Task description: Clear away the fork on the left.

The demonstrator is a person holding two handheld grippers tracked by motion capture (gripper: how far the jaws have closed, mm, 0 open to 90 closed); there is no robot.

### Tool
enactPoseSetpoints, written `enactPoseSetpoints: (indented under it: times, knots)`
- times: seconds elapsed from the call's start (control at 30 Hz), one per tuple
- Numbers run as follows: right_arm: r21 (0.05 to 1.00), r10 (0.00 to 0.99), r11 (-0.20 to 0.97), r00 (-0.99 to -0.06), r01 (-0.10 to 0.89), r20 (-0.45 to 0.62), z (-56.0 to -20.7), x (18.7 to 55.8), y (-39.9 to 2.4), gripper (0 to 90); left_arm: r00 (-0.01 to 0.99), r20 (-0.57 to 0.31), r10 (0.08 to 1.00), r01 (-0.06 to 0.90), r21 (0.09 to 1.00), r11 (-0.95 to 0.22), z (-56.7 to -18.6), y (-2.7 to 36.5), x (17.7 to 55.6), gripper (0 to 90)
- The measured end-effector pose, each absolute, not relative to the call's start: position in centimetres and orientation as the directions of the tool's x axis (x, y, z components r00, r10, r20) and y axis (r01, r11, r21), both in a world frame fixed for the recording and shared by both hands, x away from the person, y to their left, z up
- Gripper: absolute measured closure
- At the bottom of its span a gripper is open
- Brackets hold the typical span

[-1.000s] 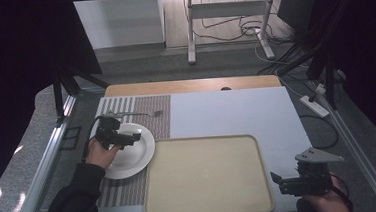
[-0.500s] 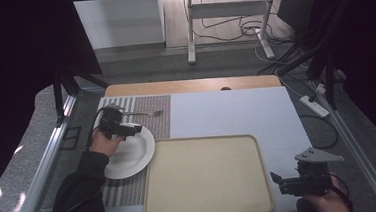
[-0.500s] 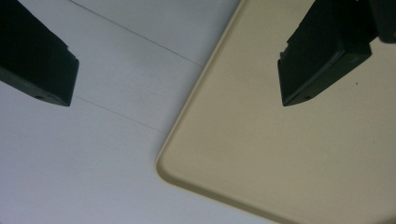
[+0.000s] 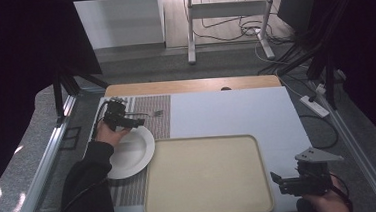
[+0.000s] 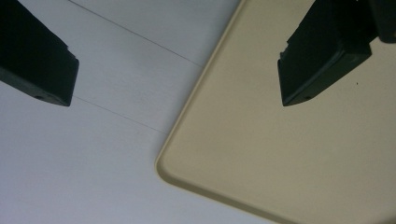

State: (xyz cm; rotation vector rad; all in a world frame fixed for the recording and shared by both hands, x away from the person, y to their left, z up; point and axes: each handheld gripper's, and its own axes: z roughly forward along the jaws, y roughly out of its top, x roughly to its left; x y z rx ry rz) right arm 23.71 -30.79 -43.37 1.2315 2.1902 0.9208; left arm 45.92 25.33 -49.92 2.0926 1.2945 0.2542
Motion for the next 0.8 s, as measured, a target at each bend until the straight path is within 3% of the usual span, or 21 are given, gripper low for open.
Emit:
enactPoseSetpoints:
  times: [0.17, 0.3, 0.33, 0.37, 0.43, 0.47, 0.5, 0.53, 0.8]
  knots:
    - [0.739, 0.868, 0.374, -0.492, 0.56, -0.066, -43.4, 23.7, -30.8, 0.0, 0.488, -0.142, 0.861, 0.727, 0.613, -0.311, -50.0, 25.5, 46.7, 9.0]
    - [0.739, 0.87, 0.372, -0.489, 0.561, -0.066, -43.4, 23.7, -30.8, 0.0, 0.473, -0.124, 0.872, 0.739, 0.595, -0.316, -50.0, 25.8, 47.6, 28.0]
    - [0.739, 0.871, 0.37, -0.487, 0.562, -0.066, -43.4, 23.7, -30.8, 0.0, 0.467, -0.118, 0.876, 0.743, 0.589, -0.316, -50.0, 25.9, 47.8, 38.2]
    - [0.739, 0.871, 0.37, -0.487, 0.562, -0.066, -43.4, 23.7, -30.8, 0.0, 0.46, -0.121, 0.88, 0.747, 0.588, -0.309, -50.0, 26.0, 48.1, 38.2]
    - [0.739, 0.871, 0.37, -0.488, 0.563, -0.065, -43.4, 23.7, -30.8, 0.0, 0.449, -0.127, 0.884, 0.754, 0.585, -0.299, -50.0, 26.2, 48.5, 55.3]
    - [0.739, 0.87, 0.371, -0.488, 0.562, -0.065, -43.4, 23.7, -30.8, 0.0, 0.445, -0.123, 0.887, 0.754, 0.586, -0.298, -50.0, 26.3, 48.7, 71.1]
    - [0.739, 0.87, 0.371, -0.488, 0.562, -0.065, -43.4, 23.7, -30.8, 0.0, 0.445, -0.126, 0.887, 0.754, 0.586, -0.295, -50.1, 26.3, 49.0, 71.1]
    - [0.739, 0.87, 0.371, -0.488, 0.562, -0.065, -43.4, 23.7, -30.8, 0.0, 0.449, -0.118, 0.886, 0.753, 0.583, -0.304, -50.1, 26.2, 49.2, 85.6]
    - [0.743, 0.87, 0.367, -0.488, 0.56, -0.061, -43.3, 23.7, -30.9, 0.0, 0.443, -0.088, 0.892, 0.771, 0.544, -0.33, -50.9, 25.6, 51.3, 88.6]
